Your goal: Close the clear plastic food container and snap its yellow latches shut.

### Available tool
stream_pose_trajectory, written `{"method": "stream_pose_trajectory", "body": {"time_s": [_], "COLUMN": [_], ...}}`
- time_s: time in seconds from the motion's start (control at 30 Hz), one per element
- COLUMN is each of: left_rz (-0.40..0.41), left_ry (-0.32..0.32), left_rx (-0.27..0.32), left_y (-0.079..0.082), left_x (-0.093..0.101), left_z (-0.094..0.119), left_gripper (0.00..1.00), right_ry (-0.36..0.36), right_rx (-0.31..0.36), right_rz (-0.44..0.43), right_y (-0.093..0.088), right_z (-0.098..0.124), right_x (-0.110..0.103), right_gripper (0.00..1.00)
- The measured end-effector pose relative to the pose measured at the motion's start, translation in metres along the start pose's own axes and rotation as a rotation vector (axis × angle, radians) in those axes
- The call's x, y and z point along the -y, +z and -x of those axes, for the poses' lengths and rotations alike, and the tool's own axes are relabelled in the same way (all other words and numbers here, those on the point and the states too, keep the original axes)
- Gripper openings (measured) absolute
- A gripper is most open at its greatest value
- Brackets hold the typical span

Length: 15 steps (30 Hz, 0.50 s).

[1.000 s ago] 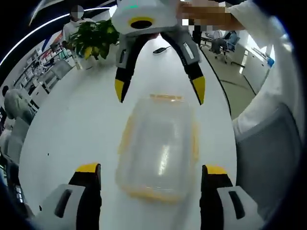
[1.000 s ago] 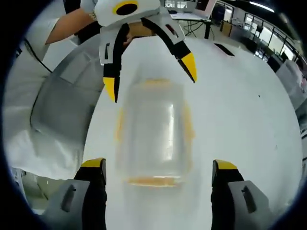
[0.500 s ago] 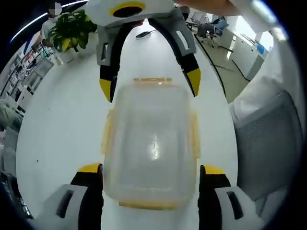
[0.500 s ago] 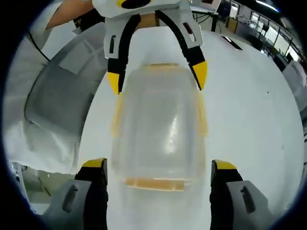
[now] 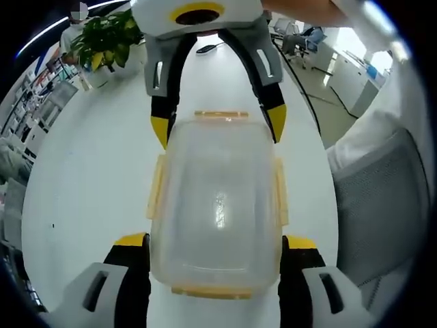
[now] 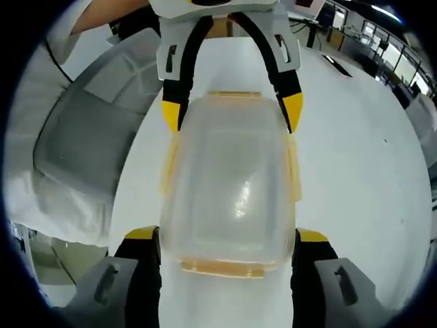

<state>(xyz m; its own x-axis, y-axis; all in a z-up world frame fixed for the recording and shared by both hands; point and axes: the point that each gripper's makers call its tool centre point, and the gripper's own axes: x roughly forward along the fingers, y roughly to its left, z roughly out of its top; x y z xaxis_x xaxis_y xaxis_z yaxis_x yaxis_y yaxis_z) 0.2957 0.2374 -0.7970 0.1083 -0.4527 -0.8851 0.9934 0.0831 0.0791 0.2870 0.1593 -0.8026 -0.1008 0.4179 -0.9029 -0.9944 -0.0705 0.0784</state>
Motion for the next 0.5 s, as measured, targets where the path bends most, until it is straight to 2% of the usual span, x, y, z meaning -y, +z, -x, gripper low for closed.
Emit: {"method": "stream_pose_trajectory", "body": {"time_s": [0.1, 0.27, 0.5], "left_rz": [-0.003, -0.006, -0.009], "left_ry": [0.000, 0.003, 0.006], "left_rx": [-0.001, -0.010, -0.010], "left_y": [-0.004, -0.019, -0.045], "left_x": [0.001, 0.000, 0.001], "left_z": [0.002, 0.009, 0.023], "left_gripper": [0.74, 0.74, 0.74], "right_ry": [-0.004, -0.007, -0.008], "right_rx": [0.000, 0.020, 0.036], "right_rz": [-0.005, -0.008, -0.009], "right_y": [0.005, 0.019, 0.047], "right_z": [-0.003, -0.009, -0.022], "right_x": [-0.001, -0.001, -0.002], "right_gripper": [0.75, 0.75, 0.75]}}
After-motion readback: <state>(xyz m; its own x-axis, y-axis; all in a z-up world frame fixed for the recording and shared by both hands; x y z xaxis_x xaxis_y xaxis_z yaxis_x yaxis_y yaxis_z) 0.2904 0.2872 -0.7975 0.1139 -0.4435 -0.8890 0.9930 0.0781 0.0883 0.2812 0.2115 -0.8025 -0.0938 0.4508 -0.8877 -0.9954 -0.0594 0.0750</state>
